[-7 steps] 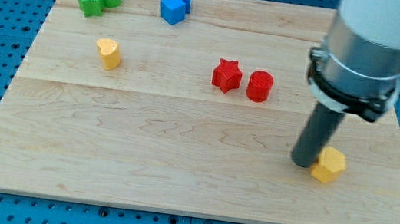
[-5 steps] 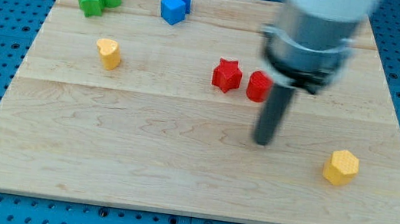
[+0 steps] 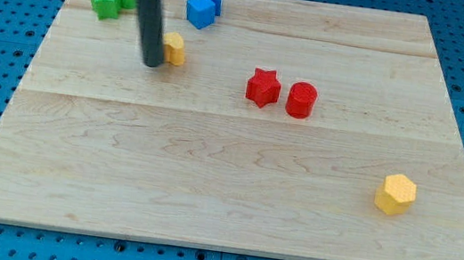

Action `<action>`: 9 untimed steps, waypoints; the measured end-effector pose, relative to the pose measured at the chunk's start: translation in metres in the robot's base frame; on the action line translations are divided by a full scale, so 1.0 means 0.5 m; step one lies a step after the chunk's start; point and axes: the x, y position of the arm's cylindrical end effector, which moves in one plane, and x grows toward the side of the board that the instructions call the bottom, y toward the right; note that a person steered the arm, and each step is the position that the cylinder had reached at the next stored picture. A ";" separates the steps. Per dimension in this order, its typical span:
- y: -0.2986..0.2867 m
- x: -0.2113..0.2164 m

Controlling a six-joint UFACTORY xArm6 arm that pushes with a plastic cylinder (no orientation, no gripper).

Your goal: Push the yellow heart to the yellow hexagon

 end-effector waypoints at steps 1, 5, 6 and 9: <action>-0.041 -0.065; 0.119 0.059; 0.095 0.087; 0.158 0.123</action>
